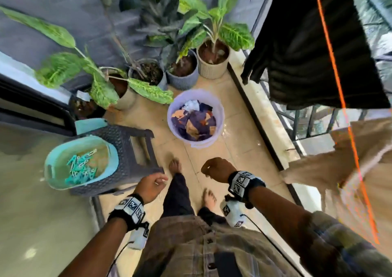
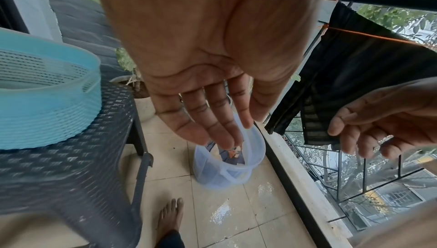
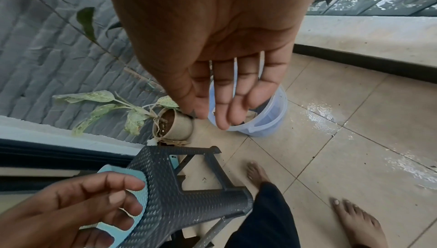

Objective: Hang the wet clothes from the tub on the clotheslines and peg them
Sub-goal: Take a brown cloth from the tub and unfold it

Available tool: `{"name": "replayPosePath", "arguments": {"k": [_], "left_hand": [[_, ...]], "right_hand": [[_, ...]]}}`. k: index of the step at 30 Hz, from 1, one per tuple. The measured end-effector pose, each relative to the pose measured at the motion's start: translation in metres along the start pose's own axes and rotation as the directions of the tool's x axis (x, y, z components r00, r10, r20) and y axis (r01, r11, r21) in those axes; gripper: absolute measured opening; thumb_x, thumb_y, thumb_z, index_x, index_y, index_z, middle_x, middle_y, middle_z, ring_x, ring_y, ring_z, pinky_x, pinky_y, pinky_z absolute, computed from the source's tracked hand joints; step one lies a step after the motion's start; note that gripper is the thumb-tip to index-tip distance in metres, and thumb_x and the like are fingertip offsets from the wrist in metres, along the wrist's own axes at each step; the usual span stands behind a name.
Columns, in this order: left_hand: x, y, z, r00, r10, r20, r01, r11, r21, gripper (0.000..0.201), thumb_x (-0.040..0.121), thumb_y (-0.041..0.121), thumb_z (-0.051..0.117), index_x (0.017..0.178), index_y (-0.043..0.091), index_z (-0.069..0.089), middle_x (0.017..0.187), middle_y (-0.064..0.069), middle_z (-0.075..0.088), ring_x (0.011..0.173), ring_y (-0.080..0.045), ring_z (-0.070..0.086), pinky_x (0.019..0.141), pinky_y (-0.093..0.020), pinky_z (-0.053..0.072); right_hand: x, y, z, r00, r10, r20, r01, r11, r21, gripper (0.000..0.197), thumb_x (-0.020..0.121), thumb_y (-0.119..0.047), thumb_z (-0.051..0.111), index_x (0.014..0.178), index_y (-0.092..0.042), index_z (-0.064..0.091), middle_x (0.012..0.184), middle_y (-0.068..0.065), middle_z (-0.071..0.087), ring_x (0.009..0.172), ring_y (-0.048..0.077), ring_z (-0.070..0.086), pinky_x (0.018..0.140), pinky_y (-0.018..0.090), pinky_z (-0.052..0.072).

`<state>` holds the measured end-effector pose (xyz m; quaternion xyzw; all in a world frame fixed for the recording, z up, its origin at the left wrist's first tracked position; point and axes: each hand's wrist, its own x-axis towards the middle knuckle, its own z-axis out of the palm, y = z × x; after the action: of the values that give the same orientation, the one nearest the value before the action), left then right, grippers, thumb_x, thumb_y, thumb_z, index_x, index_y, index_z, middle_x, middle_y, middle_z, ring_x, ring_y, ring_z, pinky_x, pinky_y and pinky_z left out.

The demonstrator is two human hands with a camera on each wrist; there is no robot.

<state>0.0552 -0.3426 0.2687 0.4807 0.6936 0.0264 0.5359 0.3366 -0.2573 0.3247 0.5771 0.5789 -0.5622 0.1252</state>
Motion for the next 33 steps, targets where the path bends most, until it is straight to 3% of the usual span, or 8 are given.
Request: {"name": "replayPosePath", "arguments": {"k": [7, 12, 19, 25, 27, 29, 31, 33], "left_hand": [[0.118, -0.005, -0.064, 0.998, -0.009, 0.068, 0.014, 0.996, -0.084, 0.01, 0.079, 0.029, 0.06, 0.084, 0.032, 0.068, 0.085, -0.005, 0.073, 0.081, -0.026, 0.066, 0.082, -0.041, 0.053], [0.2, -0.024, -0.114, 0.996, -0.013, 0.093, 0.017, 0.999, -0.036, 0.013, 0.092, 0.008, 0.064, 0.089, 0.021, 0.066, 0.084, -0.009, 0.068, 0.084, -0.033, 0.064, 0.082, -0.047, 0.051], [0.307, -0.039, -0.145, 0.998, -0.03, 0.049, 0.033, 0.998, -0.048, 0.011, 0.089, -0.003, 0.063, 0.088, 0.007, 0.066, 0.08, -0.016, 0.067, 0.076, -0.024, 0.06, 0.076, -0.036, 0.047], [0.4, -0.055, -0.118, 0.999, 0.032, 0.037, -0.03, 0.998, -0.059, 0.014, 0.087, -0.002, 0.065, 0.094, 0.01, 0.065, 0.079, -0.002, 0.062, 0.08, -0.018, 0.058, 0.083, -0.03, 0.043], [0.424, -0.059, -0.105, 0.998, 0.057, 0.033, -0.053, 0.994, -0.097, 0.014, 0.086, 0.0, 0.067, 0.096, 0.01, 0.064, 0.085, -0.007, 0.063, 0.088, -0.019, 0.059, 0.087, -0.03, 0.042], [0.441, -0.068, -0.096, 0.999, 0.037, 0.021, -0.033, 0.985, -0.169, 0.022, 0.074, 0.025, 0.074, 0.094, 0.031, 0.067, 0.086, 0.0, 0.068, 0.089, -0.019, 0.063, 0.089, -0.032, 0.045], [0.457, -0.081, -0.086, 0.999, 0.026, 0.036, -0.017, 0.971, -0.24, 0.032, 0.06, 0.045, 0.071, 0.091, 0.041, 0.067, 0.079, 0.012, 0.071, 0.084, -0.01, 0.064, 0.087, -0.03, 0.048], [0.461, -0.075, -0.079, 0.999, 0.028, 0.047, -0.017, 0.974, -0.225, 0.033, 0.067, 0.04, 0.076, 0.098, 0.035, 0.064, 0.084, 0.009, 0.071, 0.084, -0.008, 0.064, 0.082, -0.024, 0.049]], "right_hand": [[0.092, -0.019, -0.042, 0.984, 0.171, -0.051, -0.159, 0.97, 0.182, 0.014, 0.089, -0.028, 0.062, 0.076, -0.03, 0.066, 0.086, 0.002, 0.076, 0.075, 0.017, 0.07, 0.082, 0.031, 0.055], [0.178, -0.022, -0.056, 0.958, 0.26, -0.118, -0.221, 0.936, 0.274, 0.02, 0.092, -0.029, 0.059, 0.08, -0.018, 0.071, 0.089, 0.007, 0.075, 0.075, 0.019, 0.065, 0.063, 0.024, 0.046], [0.298, -0.029, -0.059, 0.964, 0.231, -0.134, -0.197, 0.953, 0.228, 0.025, 0.094, -0.018, 0.056, 0.094, 0.001, 0.07, 0.1, 0.017, 0.07, 0.096, 0.03, 0.064, 0.086, 0.038, 0.048], [0.414, -0.001, -0.049, 0.973, 0.222, -0.066, -0.2, 0.949, 0.244, 0.025, 0.097, -0.026, 0.056, 0.072, -0.025, 0.057, 0.074, 0.001, 0.061, 0.07, 0.02, 0.057, 0.077, 0.035, 0.051], [0.454, 0.008, -0.046, 0.983, 0.167, -0.07, -0.15, 0.968, 0.201, 0.019, 0.099, -0.016, 0.053, 0.081, -0.017, 0.06, 0.079, 0.004, 0.058, 0.072, 0.02, 0.053, 0.077, 0.035, 0.045], [0.492, 0.017, -0.039, 0.991, 0.113, -0.066, -0.104, 0.986, 0.131, 0.011, 0.097, -0.011, 0.054, 0.105, -0.008, 0.061, 0.092, 0.009, 0.059, 0.082, 0.024, 0.056, 0.082, 0.037, 0.045], [0.518, 0.02, -0.035, 0.99, 0.089, -0.109, -0.081, 0.994, 0.075, 0.037, 0.094, -0.015, 0.059, 0.13, -0.011, 0.05, 0.106, 0.004, 0.054, 0.096, 0.018, 0.054, 0.084, 0.028, 0.041], [0.534, 0.017, -0.034, 0.987, 0.053, -0.154, -0.033, 0.991, 0.13, 0.054, 0.091, -0.013, 0.063, 0.14, -0.014, 0.041, 0.11, 0.0, 0.052, 0.103, 0.015, 0.054, 0.083, 0.022, 0.039]]}}
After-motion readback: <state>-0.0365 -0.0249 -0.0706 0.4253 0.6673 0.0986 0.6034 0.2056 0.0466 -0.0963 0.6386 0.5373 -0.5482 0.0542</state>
